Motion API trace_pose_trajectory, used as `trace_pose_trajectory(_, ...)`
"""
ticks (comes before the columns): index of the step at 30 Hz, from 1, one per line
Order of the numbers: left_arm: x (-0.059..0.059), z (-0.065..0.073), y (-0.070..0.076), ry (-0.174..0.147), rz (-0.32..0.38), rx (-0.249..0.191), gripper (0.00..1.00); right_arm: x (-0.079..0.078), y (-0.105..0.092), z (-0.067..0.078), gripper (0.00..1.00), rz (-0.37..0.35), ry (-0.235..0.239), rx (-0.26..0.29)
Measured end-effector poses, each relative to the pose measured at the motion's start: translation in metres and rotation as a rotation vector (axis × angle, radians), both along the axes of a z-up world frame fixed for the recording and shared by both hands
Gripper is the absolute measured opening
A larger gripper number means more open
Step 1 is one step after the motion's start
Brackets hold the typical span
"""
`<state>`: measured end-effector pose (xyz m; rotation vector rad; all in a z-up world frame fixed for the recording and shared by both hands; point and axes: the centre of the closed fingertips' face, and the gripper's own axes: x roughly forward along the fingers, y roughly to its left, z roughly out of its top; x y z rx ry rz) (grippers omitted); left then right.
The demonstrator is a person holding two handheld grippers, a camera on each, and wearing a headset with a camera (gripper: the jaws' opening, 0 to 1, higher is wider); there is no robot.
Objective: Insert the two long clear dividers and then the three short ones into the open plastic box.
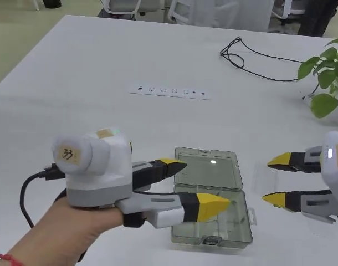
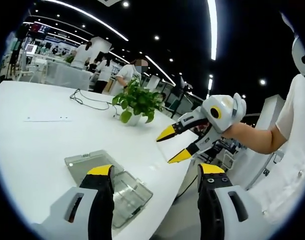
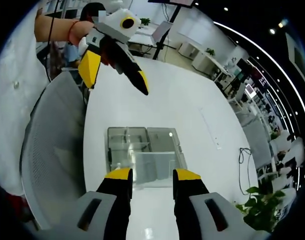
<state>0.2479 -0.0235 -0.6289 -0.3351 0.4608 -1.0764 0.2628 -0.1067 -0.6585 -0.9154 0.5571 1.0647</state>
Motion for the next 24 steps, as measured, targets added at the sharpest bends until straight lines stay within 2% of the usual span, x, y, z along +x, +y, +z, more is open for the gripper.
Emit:
trace_pose_trajectory(2, 0.0, 0.0, -0.003, 0.03, 0.003, -0.011, 0.65, -0.003, 0.005, 0.003, 0.33, 0.011, -0.014, -0.007)
trace_pose_trajectory(4, 0.0, 0.001, -0.006, 0.036, 0.004, -0.02, 0.64, -0.005, 0.007, 0.006, 0.33, 0.014, -0.023, -0.005)
trace_pose_trajectory(5, 0.0, 0.001, -0.008, 0.051, 0.003, -0.024, 0.63, -0.006, 0.01, 0.007, 0.33, 0.017, -0.027, -0.004)
trace_pose_trajectory(10, -0.004, 0.004, -0.014, 0.082, -0.007, -0.053, 0.55, -0.012, 0.019, 0.012, 0.33, 0.035, -0.055, -0.01)
trace_pose_trajectory(12, -0.005, 0.007, -0.018, 0.11, -0.001, -0.083, 0.54, -0.014, 0.021, 0.013, 0.33, 0.038, -0.059, -0.007)
trace_pose_trajectory(18, -0.005, 0.008, -0.024, 0.156, 0.005, -0.115, 0.46, -0.021, 0.03, 0.016, 0.33, 0.055, -0.076, -0.007)
trace_pose_trajectory(24, -0.009, 0.003, -0.031, 0.189, -0.006, -0.114, 0.4, -0.027, 0.039, 0.019, 0.33, 0.084, -0.093, -0.02)
